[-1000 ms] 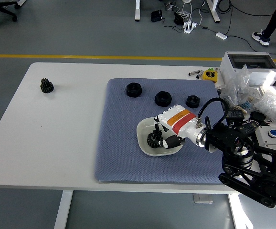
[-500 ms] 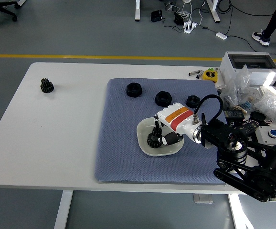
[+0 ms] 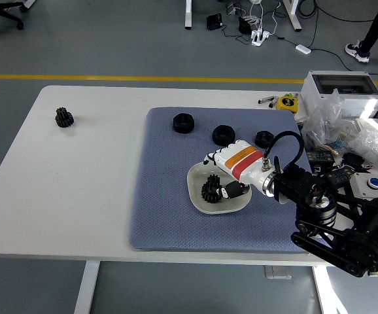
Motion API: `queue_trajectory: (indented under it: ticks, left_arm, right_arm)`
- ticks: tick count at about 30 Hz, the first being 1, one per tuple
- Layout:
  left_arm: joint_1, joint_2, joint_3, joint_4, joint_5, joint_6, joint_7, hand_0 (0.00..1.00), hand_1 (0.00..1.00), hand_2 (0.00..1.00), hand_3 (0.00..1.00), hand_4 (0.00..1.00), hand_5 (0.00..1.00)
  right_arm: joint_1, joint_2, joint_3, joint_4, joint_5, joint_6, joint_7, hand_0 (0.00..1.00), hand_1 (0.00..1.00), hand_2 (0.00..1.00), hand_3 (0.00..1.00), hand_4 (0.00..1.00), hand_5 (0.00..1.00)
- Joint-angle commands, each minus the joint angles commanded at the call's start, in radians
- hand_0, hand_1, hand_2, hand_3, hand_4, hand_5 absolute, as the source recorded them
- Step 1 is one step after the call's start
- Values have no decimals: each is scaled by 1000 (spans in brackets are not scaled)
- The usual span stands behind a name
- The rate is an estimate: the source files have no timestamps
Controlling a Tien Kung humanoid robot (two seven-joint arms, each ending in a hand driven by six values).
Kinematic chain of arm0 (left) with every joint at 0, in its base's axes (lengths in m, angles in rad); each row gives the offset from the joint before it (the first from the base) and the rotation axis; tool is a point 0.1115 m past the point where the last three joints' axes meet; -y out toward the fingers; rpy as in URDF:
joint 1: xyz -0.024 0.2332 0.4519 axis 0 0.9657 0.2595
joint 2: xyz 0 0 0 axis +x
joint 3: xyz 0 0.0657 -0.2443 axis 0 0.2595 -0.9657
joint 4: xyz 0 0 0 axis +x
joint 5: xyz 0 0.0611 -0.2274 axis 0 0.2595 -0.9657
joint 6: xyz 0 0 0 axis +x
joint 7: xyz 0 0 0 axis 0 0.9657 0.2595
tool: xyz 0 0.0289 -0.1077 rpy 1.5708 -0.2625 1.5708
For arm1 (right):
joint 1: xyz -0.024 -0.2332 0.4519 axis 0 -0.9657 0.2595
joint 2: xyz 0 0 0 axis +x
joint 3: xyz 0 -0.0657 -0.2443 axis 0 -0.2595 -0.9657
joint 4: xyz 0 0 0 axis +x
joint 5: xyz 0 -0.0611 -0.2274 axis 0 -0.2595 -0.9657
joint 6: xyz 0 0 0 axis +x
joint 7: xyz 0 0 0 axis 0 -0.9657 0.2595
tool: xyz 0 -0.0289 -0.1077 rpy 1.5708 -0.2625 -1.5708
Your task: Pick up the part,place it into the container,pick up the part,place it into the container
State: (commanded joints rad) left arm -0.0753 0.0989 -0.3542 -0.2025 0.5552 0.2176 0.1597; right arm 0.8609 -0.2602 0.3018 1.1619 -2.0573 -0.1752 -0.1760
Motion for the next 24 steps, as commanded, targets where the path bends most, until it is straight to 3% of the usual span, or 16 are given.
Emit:
queue_trajectory:
  ticks: [9, 19, 21, 24]
  left_arm:
    - [1, 0, 1, 0, -5, 1, -1, 728, 723, 782, 636, 707, 620]
    - [0, -1, 2, 1, -6, 1, -1, 728, 723, 781, 636, 708, 621]
    - [0, -1, 2, 1, -6, 1, -1, 728, 723, 781, 636, 708, 621]
    - [0, -1, 3, 0, -7, 1, -1, 728, 723, 782, 636, 708, 618]
  right_arm:
    - [-2, -14, 8, 25, -4, 37, 1, 412, 494, 693, 825, 831, 355]
    - [-24, -70, 87, 157, 57, 129, -5, 429, 508, 707, 830, 876, 357]
    - [-31, -80, 109, 176, 82, 120, -4, 429, 508, 707, 830, 876, 357]
    - [-51, -91, 146, 191, 136, 63, 2, 440, 535, 716, 828, 891, 358]
